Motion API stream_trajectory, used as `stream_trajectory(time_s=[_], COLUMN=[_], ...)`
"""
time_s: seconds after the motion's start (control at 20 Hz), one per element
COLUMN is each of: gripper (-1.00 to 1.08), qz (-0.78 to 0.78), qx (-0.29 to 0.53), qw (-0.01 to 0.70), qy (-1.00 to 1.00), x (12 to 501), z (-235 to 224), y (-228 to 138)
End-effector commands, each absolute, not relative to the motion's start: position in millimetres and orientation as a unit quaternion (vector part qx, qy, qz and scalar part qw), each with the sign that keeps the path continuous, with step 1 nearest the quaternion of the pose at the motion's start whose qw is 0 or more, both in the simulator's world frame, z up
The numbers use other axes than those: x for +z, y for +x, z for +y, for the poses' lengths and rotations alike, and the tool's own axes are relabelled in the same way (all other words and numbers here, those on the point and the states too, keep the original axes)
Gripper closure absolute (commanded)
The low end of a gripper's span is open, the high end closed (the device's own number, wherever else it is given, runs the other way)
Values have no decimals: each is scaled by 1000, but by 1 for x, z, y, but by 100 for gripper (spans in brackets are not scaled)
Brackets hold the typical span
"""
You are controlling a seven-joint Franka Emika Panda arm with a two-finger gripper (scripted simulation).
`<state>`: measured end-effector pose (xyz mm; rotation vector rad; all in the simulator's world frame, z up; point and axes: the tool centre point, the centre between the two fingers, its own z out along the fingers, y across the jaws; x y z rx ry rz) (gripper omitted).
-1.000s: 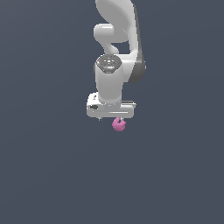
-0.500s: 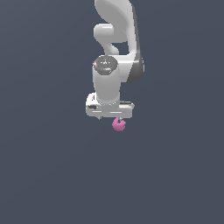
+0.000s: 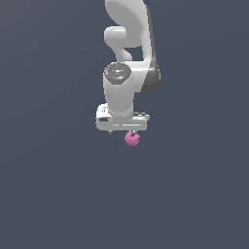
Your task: Pick up the object and move it to a goal position.
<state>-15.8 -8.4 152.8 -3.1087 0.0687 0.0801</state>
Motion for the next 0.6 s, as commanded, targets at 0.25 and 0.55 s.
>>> stream_trajectory(time_s=[0.25, 0.55], gripper=[-92, -92], qz=[-40, -122], qx=[22, 18], qw=[13, 9], qy=[-999, -992], x=[144, 132], z=[-3, 4], y=[-20, -25])
